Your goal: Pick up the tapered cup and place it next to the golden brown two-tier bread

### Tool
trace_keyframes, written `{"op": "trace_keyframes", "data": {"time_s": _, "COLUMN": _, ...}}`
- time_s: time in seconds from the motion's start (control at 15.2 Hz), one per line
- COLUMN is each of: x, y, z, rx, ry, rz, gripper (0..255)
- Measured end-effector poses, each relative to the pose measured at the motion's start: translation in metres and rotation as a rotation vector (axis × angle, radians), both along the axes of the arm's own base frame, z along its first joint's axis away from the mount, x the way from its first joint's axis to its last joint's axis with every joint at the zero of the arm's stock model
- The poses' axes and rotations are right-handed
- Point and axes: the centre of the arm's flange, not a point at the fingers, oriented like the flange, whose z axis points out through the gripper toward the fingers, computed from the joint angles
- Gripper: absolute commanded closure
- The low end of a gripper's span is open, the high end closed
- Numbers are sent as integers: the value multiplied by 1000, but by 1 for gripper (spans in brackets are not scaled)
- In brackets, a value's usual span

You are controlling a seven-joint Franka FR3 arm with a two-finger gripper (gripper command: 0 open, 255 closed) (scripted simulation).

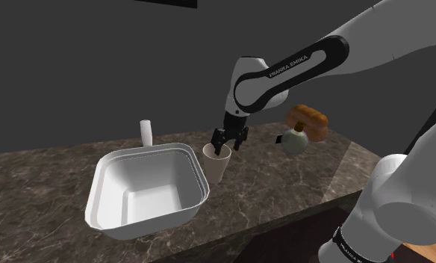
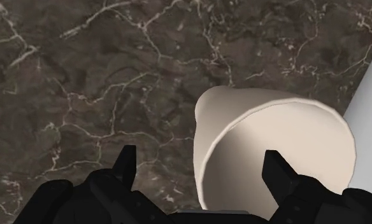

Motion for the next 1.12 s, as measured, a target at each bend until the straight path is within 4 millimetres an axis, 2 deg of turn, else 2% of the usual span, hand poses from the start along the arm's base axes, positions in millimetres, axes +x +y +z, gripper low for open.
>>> {"op": "trace_keyframes", "data": {"time_s": 0.66, "x": 0, "y": 0, "z": 1, "rx": 0, "ry": -2, "rz": 0, "gripper": 255}}
{"op": "trace_keyframes", "data": {"time_s": 1.12, "x": 1, "y": 0, "z": 31, "rx": 0, "ry": 0, "rz": 0, "gripper": 255}}
